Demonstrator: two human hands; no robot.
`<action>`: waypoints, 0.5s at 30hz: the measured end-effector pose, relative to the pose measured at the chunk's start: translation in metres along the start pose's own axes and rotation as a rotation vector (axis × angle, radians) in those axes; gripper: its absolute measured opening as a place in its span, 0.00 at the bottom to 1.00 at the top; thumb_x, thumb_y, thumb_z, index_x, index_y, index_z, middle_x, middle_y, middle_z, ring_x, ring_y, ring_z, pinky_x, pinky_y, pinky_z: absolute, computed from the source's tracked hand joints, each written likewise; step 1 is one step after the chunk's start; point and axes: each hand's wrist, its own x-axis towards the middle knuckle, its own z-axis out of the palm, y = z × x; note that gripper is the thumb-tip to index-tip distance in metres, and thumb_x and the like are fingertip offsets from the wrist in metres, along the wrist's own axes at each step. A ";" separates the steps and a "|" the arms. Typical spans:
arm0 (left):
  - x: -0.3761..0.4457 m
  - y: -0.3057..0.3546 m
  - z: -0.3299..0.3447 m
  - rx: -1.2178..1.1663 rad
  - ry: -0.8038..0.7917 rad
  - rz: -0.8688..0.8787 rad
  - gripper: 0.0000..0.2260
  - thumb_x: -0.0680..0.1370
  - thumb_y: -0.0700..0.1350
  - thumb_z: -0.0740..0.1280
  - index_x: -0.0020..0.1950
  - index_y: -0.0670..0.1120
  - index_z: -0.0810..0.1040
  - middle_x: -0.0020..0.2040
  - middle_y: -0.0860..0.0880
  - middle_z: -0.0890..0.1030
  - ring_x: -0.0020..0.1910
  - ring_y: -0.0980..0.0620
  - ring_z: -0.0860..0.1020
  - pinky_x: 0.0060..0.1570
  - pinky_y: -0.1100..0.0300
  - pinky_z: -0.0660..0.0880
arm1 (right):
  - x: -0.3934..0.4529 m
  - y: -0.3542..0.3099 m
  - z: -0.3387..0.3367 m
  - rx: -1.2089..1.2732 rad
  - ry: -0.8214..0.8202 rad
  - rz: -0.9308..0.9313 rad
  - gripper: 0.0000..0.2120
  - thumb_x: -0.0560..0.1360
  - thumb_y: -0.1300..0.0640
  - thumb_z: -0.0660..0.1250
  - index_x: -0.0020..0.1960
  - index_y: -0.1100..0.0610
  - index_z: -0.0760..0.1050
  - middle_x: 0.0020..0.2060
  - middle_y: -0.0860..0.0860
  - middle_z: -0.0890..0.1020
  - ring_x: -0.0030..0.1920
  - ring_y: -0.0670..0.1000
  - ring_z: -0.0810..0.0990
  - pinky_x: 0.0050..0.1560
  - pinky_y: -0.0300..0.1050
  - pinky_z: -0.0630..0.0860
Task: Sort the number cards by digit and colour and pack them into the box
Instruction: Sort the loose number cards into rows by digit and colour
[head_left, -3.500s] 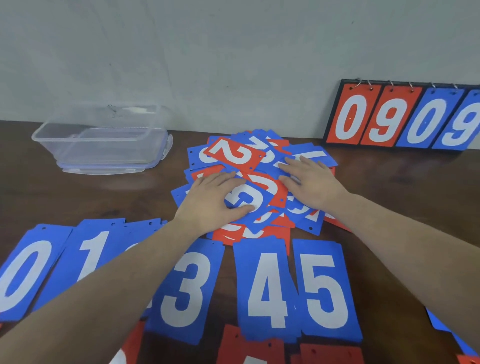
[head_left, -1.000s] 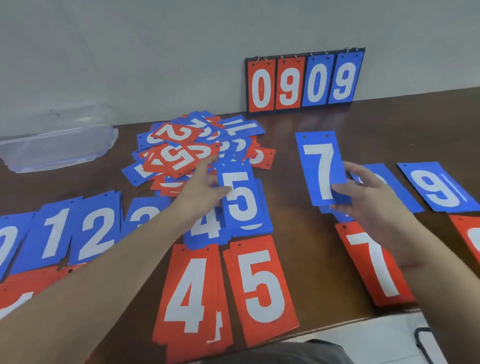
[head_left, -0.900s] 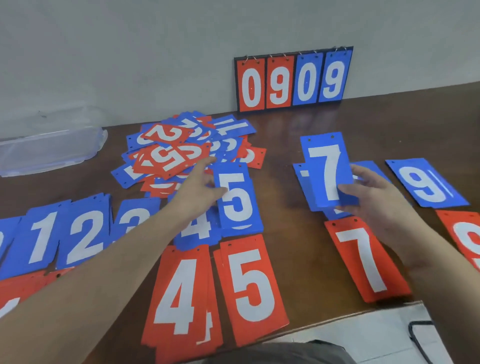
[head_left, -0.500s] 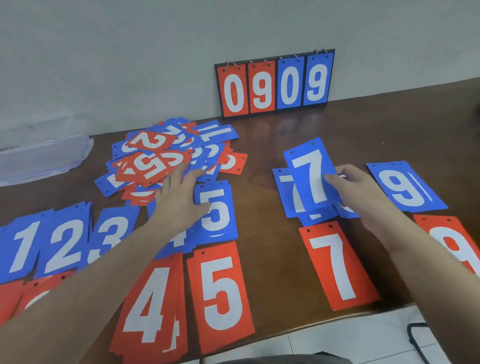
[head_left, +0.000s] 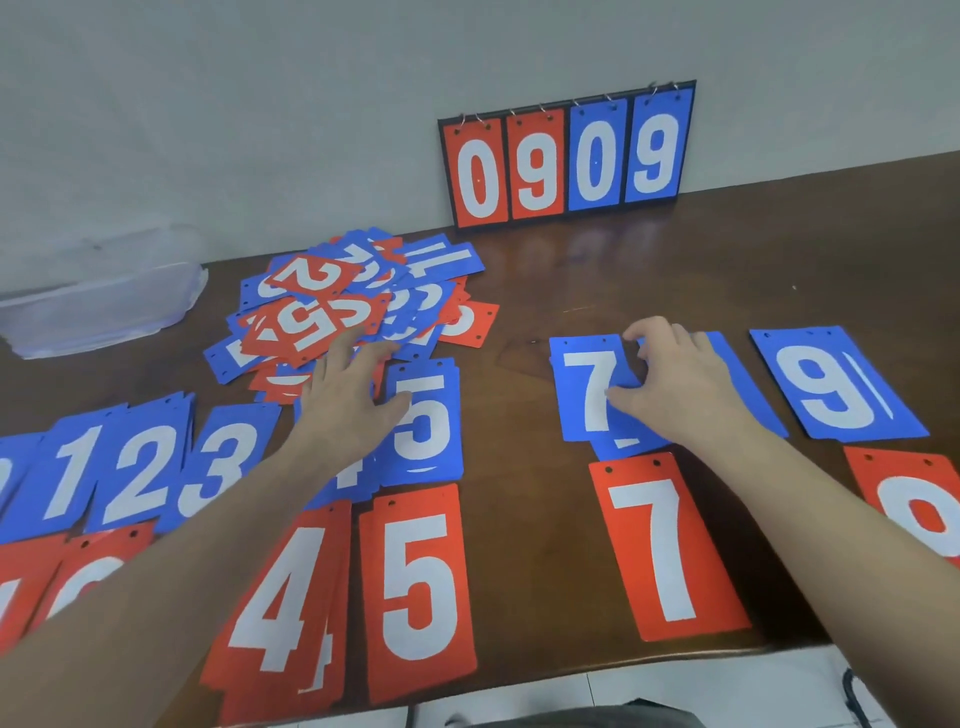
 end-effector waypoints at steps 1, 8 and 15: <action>0.001 -0.001 -0.001 -0.001 0.004 0.001 0.26 0.77 0.50 0.72 0.74 0.56 0.69 0.80 0.51 0.56 0.78 0.44 0.57 0.73 0.39 0.62 | 0.002 -0.002 0.000 0.041 0.013 -0.037 0.21 0.74 0.51 0.73 0.63 0.49 0.69 0.50 0.44 0.73 0.55 0.51 0.67 0.54 0.49 0.71; 0.022 -0.026 -0.018 0.011 0.019 -0.008 0.23 0.78 0.51 0.70 0.72 0.57 0.69 0.80 0.51 0.57 0.78 0.45 0.57 0.73 0.37 0.61 | 0.029 -0.030 0.008 0.213 -0.030 -0.171 0.11 0.78 0.53 0.68 0.59 0.48 0.74 0.52 0.44 0.78 0.58 0.50 0.73 0.57 0.47 0.72; 0.051 -0.070 -0.038 0.026 -0.012 -0.050 0.24 0.79 0.52 0.70 0.74 0.53 0.68 0.78 0.50 0.63 0.76 0.47 0.62 0.72 0.43 0.67 | 0.063 -0.094 0.045 0.170 -0.160 -0.319 0.09 0.79 0.52 0.68 0.57 0.46 0.74 0.54 0.44 0.79 0.57 0.47 0.76 0.57 0.46 0.75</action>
